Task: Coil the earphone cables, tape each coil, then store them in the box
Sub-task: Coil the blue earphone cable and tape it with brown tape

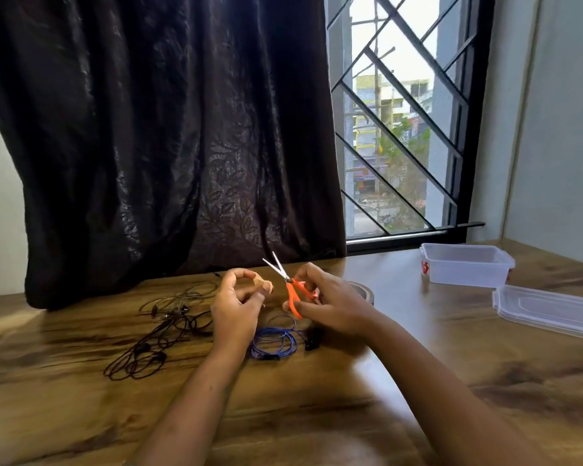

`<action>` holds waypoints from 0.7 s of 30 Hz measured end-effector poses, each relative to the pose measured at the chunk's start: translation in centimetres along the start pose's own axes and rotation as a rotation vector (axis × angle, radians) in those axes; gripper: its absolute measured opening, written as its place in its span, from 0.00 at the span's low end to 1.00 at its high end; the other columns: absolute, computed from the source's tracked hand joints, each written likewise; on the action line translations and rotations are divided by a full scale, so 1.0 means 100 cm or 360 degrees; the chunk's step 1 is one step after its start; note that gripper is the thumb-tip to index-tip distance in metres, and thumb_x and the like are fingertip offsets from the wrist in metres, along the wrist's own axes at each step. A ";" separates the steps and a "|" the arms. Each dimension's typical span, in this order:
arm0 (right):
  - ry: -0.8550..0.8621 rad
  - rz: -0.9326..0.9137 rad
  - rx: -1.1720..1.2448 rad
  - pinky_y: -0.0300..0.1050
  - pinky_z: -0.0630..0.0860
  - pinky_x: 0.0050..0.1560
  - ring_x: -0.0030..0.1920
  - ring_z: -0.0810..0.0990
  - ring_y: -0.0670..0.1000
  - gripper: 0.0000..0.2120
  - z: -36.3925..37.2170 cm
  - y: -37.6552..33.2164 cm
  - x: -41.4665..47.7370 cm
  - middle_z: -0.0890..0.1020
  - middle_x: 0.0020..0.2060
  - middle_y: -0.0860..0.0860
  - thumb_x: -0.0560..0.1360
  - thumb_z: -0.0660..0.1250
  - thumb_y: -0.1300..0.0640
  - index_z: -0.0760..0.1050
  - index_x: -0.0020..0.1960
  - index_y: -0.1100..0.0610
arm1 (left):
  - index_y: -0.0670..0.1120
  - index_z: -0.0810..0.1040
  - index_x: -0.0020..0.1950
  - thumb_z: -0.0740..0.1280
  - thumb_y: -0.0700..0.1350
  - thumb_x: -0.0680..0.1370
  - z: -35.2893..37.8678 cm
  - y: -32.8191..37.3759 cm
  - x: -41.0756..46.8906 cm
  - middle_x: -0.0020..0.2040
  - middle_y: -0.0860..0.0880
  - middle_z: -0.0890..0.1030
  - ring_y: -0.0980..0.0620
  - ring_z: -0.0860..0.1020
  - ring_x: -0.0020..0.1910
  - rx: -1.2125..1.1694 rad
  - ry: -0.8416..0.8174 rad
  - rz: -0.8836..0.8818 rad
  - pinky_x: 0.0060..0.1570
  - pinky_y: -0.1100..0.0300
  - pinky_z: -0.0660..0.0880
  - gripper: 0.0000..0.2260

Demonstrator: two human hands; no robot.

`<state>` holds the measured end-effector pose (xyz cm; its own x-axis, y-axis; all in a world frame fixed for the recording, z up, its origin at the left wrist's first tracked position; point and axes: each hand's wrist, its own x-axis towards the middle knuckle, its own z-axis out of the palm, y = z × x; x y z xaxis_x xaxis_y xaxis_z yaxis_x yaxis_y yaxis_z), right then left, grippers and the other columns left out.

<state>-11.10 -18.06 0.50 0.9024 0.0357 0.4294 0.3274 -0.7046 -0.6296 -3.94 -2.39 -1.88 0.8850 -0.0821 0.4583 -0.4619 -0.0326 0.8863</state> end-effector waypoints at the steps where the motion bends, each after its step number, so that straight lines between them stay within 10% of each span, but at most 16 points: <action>1: -0.0027 0.0016 -0.0027 0.34 0.70 0.42 0.45 0.76 0.42 0.13 0.000 -0.001 0.000 0.78 0.45 0.43 0.73 0.70 0.46 0.68 0.52 0.46 | 0.51 0.74 0.47 0.71 0.43 0.74 -0.002 0.001 0.001 0.38 0.56 0.84 0.48 0.82 0.39 -0.0036 0.0029 0.0002 0.43 0.46 0.78 0.07; 11: 0.0308 -0.0016 0.0051 0.28 0.70 0.34 0.33 0.75 0.36 0.15 0.015 -0.012 -0.002 0.77 0.37 0.44 0.73 0.71 0.57 0.68 0.53 0.49 | 0.54 0.74 0.46 0.66 0.39 0.77 -0.004 0.007 0.001 0.39 0.52 0.85 0.33 0.79 0.41 0.0051 -0.0142 0.0158 0.38 0.40 0.77 0.09; 21: 0.0513 0.0001 0.0217 0.26 0.68 0.29 0.29 0.76 0.35 0.15 0.014 -0.018 -0.004 0.76 0.31 0.44 0.69 0.73 0.65 0.70 0.49 0.53 | 0.54 0.73 0.49 0.65 0.39 0.78 0.005 0.010 -0.011 0.39 0.50 0.85 0.43 0.82 0.35 0.0317 -0.0452 0.0311 0.33 0.41 0.77 0.10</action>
<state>-11.69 -15.79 0.52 0.7747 -0.2058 0.5979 0.3811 -0.6026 -0.7012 -5.46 -2.84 -1.52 0.7412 -0.3770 0.5554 -0.6468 -0.1795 0.7412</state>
